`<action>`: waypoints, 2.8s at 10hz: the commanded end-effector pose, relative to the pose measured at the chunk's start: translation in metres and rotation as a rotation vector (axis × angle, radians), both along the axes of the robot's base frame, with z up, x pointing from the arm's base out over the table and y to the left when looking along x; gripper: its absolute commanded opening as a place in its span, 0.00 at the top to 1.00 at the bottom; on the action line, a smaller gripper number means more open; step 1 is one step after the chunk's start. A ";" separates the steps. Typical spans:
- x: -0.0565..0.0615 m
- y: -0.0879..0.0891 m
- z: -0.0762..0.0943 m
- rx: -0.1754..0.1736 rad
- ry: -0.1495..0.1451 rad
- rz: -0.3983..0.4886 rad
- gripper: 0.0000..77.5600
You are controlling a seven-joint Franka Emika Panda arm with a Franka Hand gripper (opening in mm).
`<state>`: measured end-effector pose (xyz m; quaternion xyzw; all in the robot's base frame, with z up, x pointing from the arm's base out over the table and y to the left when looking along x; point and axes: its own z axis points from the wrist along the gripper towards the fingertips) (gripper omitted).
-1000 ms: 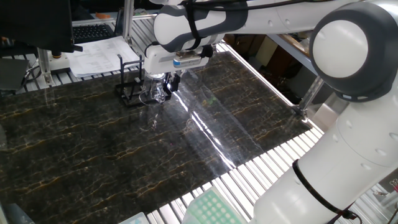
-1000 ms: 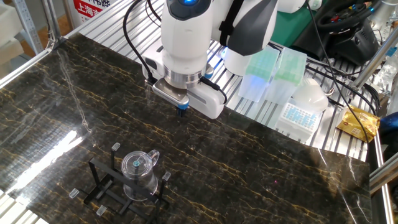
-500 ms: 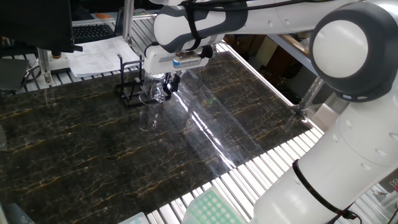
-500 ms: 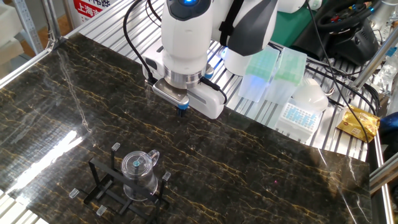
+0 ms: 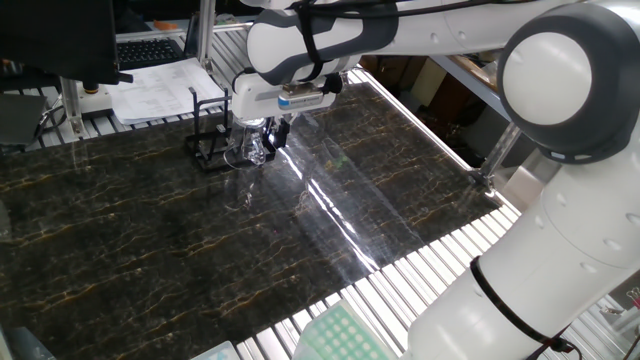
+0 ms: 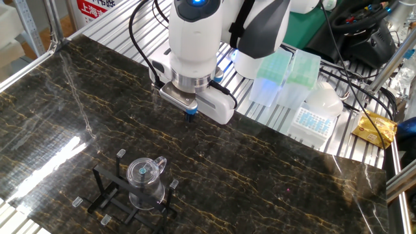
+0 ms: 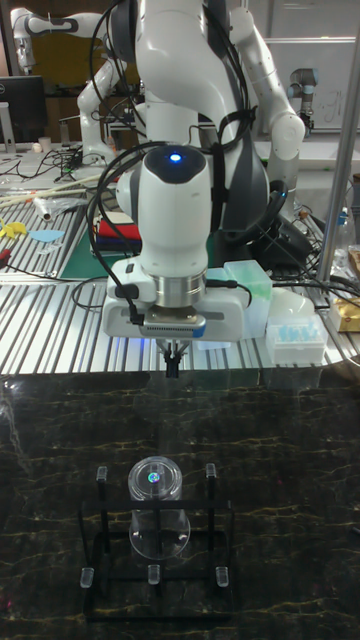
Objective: Take the cup off the cup rack
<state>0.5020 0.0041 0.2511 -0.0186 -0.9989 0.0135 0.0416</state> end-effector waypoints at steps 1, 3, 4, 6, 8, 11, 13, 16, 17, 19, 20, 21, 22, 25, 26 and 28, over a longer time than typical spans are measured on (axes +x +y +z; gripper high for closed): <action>0.001 0.000 0.001 0.001 -0.003 0.001 1.00; 0.001 0.000 0.001 0.001 -0.003 0.002 1.00; 0.001 0.000 0.000 0.001 -0.003 0.002 1.00; 0.001 0.000 0.000 0.001 -0.003 0.004 1.00; 0.001 0.000 0.000 0.001 -0.003 0.004 1.00; 0.001 0.001 0.000 0.001 -0.003 0.004 1.00; 0.001 0.001 -0.001 0.001 -0.003 0.004 1.00; 0.001 0.001 -0.003 0.001 -0.003 0.003 1.00; 0.001 0.001 -0.003 0.001 -0.003 0.003 1.00; 0.001 0.002 -0.005 0.001 -0.003 0.001 1.00; 0.001 0.002 -0.007 -0.002 -0.003 -0.001 1.00; 0.001 0.002 -0.009 -0.003 -0.003 -0.002 1.00; 0.002 0.002 -0.010 -0.003 -0.004 -0.005 1.00; 0.005 0.001 -0.011 -0.004 -0.004 -0.010 1.00; 0.006 0.000 -0.012 -0.004 -0.005 -0.012 1.00; 0.009 -0.001 -0.013 -0.002 -0.013 -0.004 1.00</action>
